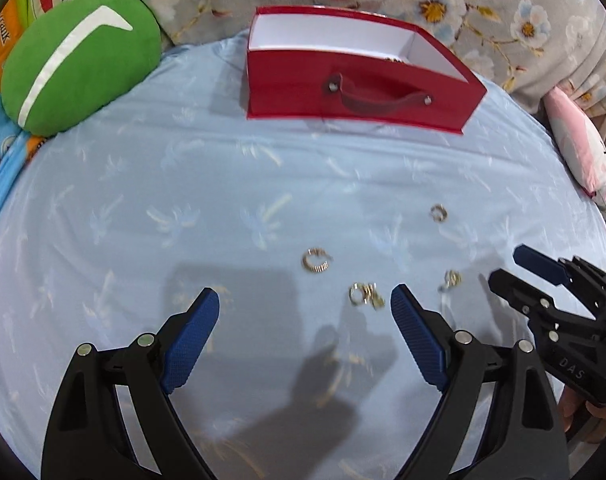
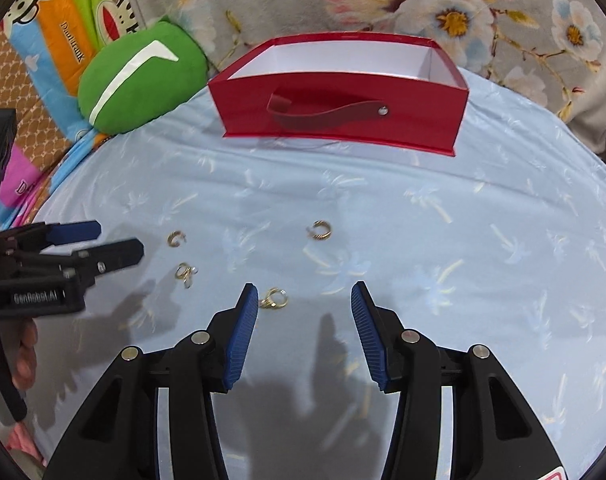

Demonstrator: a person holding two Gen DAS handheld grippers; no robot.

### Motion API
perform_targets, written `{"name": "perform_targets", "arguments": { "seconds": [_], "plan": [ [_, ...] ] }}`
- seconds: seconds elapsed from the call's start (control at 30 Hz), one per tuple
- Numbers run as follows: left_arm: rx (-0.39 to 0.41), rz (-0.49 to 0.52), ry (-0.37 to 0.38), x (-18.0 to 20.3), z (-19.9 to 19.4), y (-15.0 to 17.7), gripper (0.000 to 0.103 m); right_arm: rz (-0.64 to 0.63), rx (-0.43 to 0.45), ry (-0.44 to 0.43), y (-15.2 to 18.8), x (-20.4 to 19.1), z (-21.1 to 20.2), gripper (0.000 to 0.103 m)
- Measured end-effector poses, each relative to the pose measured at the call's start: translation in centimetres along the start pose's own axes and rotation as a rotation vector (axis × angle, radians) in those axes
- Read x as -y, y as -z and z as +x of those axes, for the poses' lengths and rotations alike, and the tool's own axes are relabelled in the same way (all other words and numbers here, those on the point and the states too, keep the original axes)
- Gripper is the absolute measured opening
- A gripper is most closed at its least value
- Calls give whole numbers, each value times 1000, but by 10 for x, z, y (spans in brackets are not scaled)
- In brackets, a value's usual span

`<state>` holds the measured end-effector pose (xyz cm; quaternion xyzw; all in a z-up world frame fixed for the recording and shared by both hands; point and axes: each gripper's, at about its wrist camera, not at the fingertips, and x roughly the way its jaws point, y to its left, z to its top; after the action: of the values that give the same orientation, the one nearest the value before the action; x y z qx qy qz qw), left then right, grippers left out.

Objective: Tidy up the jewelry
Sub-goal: 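Grasp the gold stone ring with the right gripper while the left grasps the pearl-charm earring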

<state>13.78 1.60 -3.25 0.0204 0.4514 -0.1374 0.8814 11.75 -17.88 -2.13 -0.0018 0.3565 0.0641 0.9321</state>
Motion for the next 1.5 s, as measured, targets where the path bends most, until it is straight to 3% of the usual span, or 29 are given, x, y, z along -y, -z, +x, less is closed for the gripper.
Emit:
{"name": "perform_targets", "arguments": {
  "seconds": [0.4,0.5,0.57,0.63,0.93,1.07,1.27,1.5],
  "plan": [
    [-24,-10,-6,-3,10,16,85,-24,-62,-21,4,-20,34,47],
    [-24,-6,-11,-3,11,16,85,-22,-70,-13,4,-21,40,37],
    [-27,-7,-8,-3,11,16,85,-37,-64,12,4,-22,40,22],
    [-28,-2,-6,0,12,16,85,-43,-63,16,4,-22,40,19],
    [-36,7,51,17,24,13,84,1,-58,22,10,-8,30,19],
    [-35,11,58,27,33,10,79,32,-51,31,12,4,21,19],
    [-7,46,27,36,37,4,60,80,-49,27,13,19,14,19],
    [7,56,32,35,37,4,26,97,-43,18,13,23,12,19]
  ]
}}
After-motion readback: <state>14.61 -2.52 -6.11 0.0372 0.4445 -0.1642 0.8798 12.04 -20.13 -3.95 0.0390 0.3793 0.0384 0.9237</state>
